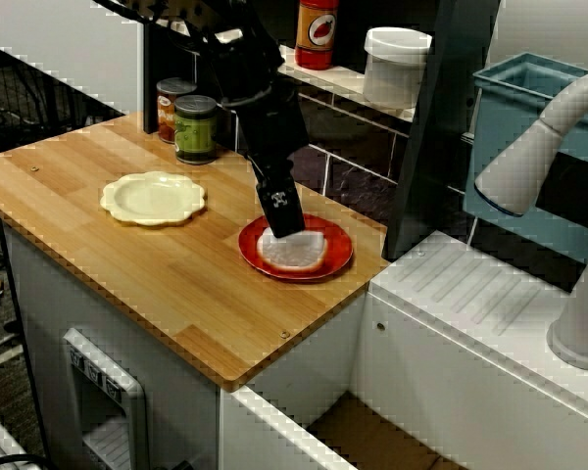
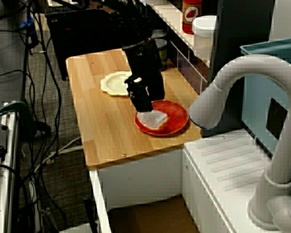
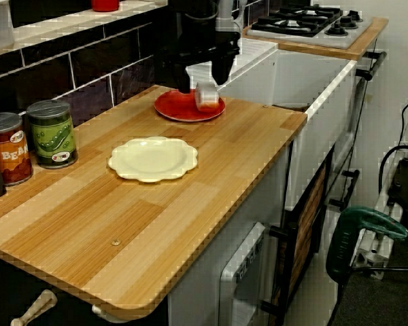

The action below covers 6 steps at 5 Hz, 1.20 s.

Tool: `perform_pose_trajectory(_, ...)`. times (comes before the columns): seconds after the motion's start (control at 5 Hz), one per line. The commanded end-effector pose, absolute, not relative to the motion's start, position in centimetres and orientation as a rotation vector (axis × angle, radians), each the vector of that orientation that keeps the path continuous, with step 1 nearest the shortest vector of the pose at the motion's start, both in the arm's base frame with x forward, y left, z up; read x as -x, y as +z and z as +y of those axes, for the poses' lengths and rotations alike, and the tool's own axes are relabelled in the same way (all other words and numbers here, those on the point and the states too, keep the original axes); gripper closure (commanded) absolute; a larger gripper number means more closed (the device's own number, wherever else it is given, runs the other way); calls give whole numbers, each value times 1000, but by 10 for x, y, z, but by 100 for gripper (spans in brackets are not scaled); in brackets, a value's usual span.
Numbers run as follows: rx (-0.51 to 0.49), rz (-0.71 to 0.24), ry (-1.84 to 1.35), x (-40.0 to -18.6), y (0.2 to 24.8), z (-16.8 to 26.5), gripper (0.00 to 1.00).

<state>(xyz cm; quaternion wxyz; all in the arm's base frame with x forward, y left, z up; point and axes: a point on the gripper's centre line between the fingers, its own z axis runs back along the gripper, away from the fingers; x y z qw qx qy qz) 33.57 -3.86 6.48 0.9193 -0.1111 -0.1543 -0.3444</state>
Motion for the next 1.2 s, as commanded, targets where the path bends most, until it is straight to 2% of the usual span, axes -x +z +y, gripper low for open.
perform_pose_trajectory(0.0, 116, -421, -775, -322, 105, -60, 0)
perform_pose_trajectory(0.2, 95, -427, -782, -317, 96, -64, 0)
perform_pose_trajectory(0.4, 70, -423, -781, -322, 84, -64, 0)
perform_pose_trajectory(1.0, 24, -419, -760, -345, 71, -55, 0)
